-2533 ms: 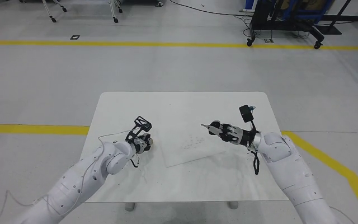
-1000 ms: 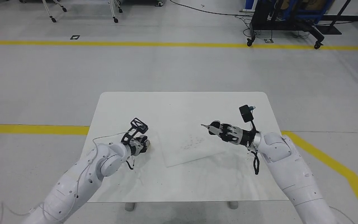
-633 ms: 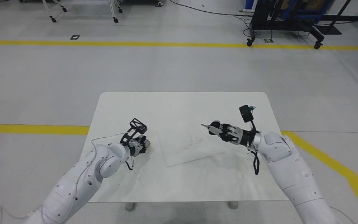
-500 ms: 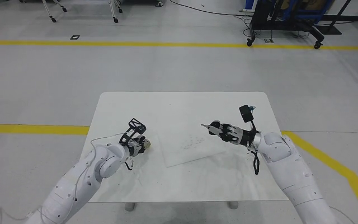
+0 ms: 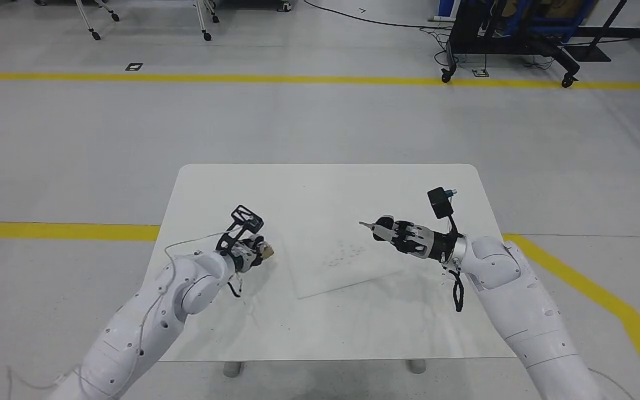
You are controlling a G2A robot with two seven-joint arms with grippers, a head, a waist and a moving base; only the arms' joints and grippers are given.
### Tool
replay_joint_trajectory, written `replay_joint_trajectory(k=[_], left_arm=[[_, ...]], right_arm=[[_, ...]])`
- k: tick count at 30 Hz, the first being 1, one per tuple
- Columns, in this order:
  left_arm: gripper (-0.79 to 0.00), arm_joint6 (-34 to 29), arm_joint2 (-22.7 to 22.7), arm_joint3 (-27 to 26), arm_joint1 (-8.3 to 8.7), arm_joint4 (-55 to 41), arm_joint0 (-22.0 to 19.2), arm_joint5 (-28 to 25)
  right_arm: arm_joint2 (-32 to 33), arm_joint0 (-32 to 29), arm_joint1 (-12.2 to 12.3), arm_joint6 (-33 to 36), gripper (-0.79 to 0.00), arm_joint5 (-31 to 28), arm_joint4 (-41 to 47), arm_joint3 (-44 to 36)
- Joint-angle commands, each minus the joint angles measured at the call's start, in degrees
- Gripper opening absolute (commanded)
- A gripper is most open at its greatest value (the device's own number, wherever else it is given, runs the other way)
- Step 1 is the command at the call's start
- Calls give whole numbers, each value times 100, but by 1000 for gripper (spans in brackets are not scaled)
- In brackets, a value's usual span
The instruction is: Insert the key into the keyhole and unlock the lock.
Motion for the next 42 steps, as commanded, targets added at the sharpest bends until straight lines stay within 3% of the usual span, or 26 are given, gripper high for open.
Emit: replay_joint_trajectory(k=[1, 15, 18, 23, 25, 35, 38, 42], left_arm=[[-785, 169, -29, 13, -4, -43, 12, -47], [-785, 307, -76, 33, -17, -280, 49, -77], [-785, 657, -387, 432, -57, -1742, 38, -786], [-785, 411, -528, 1236, -166, -3789, -253, -2146], [-785, 108, -431, 1460, -220, -4115, -437, -2320], [-785, 100, -431, 1441, -229, -4335, -371, -2342], [-785, -490, -445, 1639, -265, -5602, -340, -2584], [-785, -2453, -166, 2343, -449, -8468, -710, -2474]], right_arm=[[0, 0, 0, 0, -785, 0, 0, 0], [-4, -8, -1, -21, -785, 30, -10, -11], [-185, -61, -37, -215, -785, 291, -171, -193], [-594, 90, -135, -518, -785, 510, -122, -106], [-764, 191, -182, -628, -785, 623, -103, -70], [-828, 230, -201, -681, -785, 640, -31, -49], [-836, 219, -204, -703, -785, 652, -13, -66], [-1082, 202, -272, -934, -785, 686, 138, -128]])
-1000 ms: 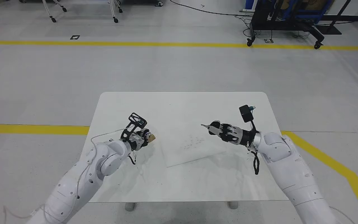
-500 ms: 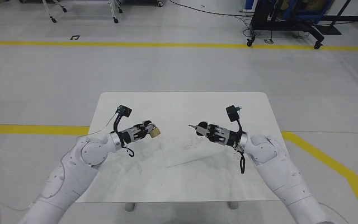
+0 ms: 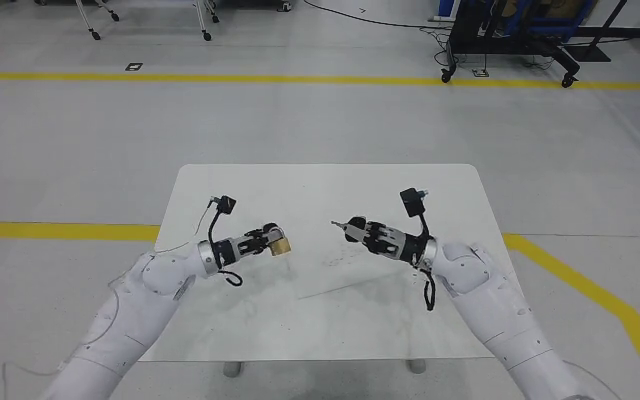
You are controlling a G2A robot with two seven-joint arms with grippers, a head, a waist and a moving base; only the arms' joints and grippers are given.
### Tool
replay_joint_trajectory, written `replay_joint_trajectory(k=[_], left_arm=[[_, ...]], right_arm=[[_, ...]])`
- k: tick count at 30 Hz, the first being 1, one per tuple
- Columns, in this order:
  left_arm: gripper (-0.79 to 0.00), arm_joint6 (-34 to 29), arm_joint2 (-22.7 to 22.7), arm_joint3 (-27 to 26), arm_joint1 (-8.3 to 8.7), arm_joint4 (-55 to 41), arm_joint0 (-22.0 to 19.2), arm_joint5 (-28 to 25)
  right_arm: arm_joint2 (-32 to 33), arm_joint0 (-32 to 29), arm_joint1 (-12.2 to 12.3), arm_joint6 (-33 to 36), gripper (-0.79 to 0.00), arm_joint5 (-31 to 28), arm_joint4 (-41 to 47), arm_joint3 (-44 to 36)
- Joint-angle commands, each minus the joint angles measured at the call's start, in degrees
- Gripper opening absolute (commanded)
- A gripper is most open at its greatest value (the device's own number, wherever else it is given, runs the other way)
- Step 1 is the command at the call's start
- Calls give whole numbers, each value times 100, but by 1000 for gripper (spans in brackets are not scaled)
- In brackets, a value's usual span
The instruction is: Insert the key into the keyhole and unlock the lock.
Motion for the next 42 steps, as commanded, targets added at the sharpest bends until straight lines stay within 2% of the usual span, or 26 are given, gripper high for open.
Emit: replay_joint_trajectory(k=[1, 3, 9, 11, 27, 29, 30, 33, 37, 39, 42], left_arm=[[-785, -1107, 155, 516, -113, -1702, -319, 274], [-785, -1665, 368, 945, -257, -2227, -606, 503], [-785, -2546, 963, 2032, -800, -3365, -1340, 1068], [-785, -2623, 1100, 2376, -955, -3583, -1525, 1347], [-785, -2623, 1100, 2376, -955, -3583, -1525, 1347], [-785, -2479, 1111, 2370, -954, -3499, -1500, 1396], [-785, -2187, 1164, 2333, -954, -3257, -1490, 1603], [-785, -1682, 1289, 2059, -960, -2834, -1546, 2695], [-785, -1636, 1350, 1850, -957, -2646, -1719, 4193], [-785, -1727, 1334, 1787, -965, -2685, -1807, 4678], [-785, -1942, 1328, 1739, -999, -2739, -1889, 4912]], right_arm=[[-164, 51, -52, -150, -785, -1, 79, 64], [-340, 144, -109, -262, -785, -108, 153, 190], [-690, 533, -278, -661, -785, -273, 285, 638], [-762, 606, -324, -788, -785, -274, 427, 713], [-787, 629, -343, -838, -785, -244, 535, 747], [-738, 600, -332, -873, -785, -236, 285, 587], [-685, 584, -318, -888, -785, -272, 67, 520], [-437, 469, -259, -1022, -785, -406, -690, 283], [9, 152, -157, -1281, -785, -287, -1953, -224], [286, -101, -107, -1567, -785, -169, -2586, -603], [687, -572, -32, -1931, -785, 294, -3867, -1428]])
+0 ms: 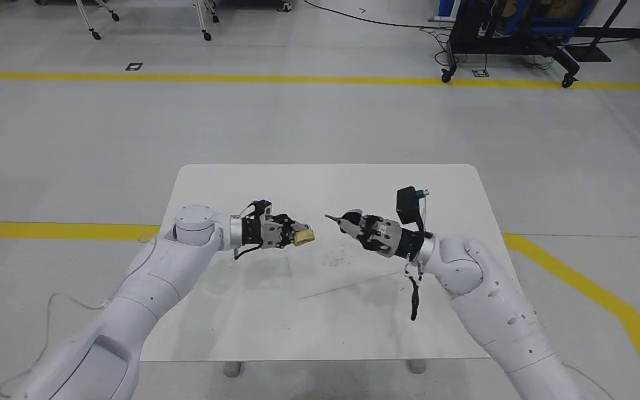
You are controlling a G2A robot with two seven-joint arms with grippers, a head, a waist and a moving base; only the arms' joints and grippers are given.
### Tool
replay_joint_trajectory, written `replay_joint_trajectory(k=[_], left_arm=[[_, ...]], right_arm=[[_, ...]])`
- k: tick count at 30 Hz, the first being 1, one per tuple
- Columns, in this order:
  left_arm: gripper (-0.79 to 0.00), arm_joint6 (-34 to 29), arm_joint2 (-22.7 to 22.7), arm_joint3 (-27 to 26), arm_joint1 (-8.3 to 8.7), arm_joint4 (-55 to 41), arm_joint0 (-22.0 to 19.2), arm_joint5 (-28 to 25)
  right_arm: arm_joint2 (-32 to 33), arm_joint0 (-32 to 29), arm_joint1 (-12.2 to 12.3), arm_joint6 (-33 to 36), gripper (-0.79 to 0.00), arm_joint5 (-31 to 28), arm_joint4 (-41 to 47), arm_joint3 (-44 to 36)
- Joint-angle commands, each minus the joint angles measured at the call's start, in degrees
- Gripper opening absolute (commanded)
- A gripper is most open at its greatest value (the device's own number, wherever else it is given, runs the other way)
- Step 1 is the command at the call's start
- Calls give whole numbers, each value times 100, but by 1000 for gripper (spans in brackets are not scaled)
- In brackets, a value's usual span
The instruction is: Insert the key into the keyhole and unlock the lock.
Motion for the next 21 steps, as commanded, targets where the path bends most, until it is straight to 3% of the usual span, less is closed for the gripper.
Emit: replay_joint_trajectory(k=[1, 6, 8, 21], left_arm=[[-785, -167, 52, 42, -32, -5, -48, 168], [-785, -238, 250, 335, -215, -89, -240, 760], [-785, -202, 219, 455, -314, -321, -317, 540], [-785, -269, 221, 426, -365, -431, -237, 312]], right_arm=[[220, -350, 38, -230, -785, 380, -958, -615], [503, -1086, 107, -423, -785, 1278, -2415, -1808], [564, -1271, 125, -349, -785, 1486, -2707, -2046], [564, -1271, 125, -349, -785, 1486, -2707, -2046]])
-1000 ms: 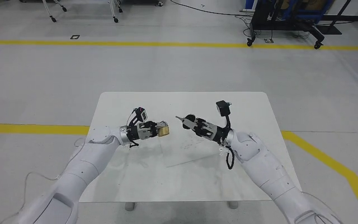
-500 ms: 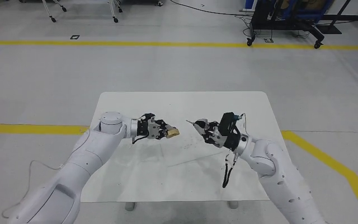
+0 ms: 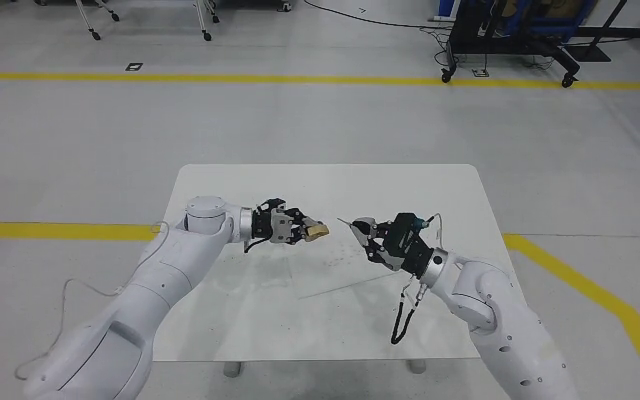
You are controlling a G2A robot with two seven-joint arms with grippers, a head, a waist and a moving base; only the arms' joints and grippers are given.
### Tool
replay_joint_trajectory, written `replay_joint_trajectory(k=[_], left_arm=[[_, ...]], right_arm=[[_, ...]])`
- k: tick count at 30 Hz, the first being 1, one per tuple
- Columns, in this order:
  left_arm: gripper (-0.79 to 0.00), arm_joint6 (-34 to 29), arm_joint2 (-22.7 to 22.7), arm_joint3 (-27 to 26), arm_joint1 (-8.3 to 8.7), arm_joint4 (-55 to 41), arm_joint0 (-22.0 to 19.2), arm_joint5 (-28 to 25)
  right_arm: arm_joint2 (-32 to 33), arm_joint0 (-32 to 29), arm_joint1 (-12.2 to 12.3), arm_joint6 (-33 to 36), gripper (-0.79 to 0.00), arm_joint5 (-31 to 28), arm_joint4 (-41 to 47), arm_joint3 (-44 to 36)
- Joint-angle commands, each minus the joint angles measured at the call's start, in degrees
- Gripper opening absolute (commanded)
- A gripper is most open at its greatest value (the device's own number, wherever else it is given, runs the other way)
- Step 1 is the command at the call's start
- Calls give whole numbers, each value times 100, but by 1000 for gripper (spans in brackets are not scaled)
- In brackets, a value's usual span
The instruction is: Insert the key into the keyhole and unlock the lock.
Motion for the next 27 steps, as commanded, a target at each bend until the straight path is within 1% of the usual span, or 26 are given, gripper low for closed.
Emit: replay_joint_trajectory(k=[1, 3, 4, 5, 8, 11, 13, 17, 20, 23, 27], left_arm=[[-785, 52, -97, -8, 8, -168, 181, -226], [-785, -208, -222, -25, 16, -408, 312, -431], [-785, -338, -263, -32, 17, -475, 333, -457], [-785, -473, -268, -48, 17, -463, 317, -401], [-785, -496, -286, -1, -2, -396, 221, -251], [-785, -572, -284, 103, -52, -472, 189, -128], [-785, -557, -265, 188, -99, -532, 174, -31], [-785, -470, -190, 323, -187, -458, 86, 98], [-785, -280, -174, 469, -243, -423, 21, 183], [-785, 28, -145, 568, -297, -334, -34, 299], [-785, 180, -137, 624, -353, -283, -63, 353]], right_arm=[[0, 0, 0, 0, -785, 0, 0, 0], [-5, 5, 0, -3, -785, 8, -16, -13], [-44, 40, 0, -8, -785, 18, -173, -84], [-82, 90, 2, 0, -785, 75, -463, -169], [-252, 152, 2, -122, -785, 187, -1159, -322], [-275, 102, 23, 2, -785, 462, -1922, -659], [-294, 2, 58, 210, -785, 473, -2635, -1027], [-523, -9, 113, 785, -785, 204, -3998, -1645], [-823, 194, 128, 1151, -785, -158, -4801, -1877], [-1208, 513, 97, 1691, -785, -541, -5283, -1934], [-1851, 1063, 15, 2308, -785, -1182, -5796, -1886]])
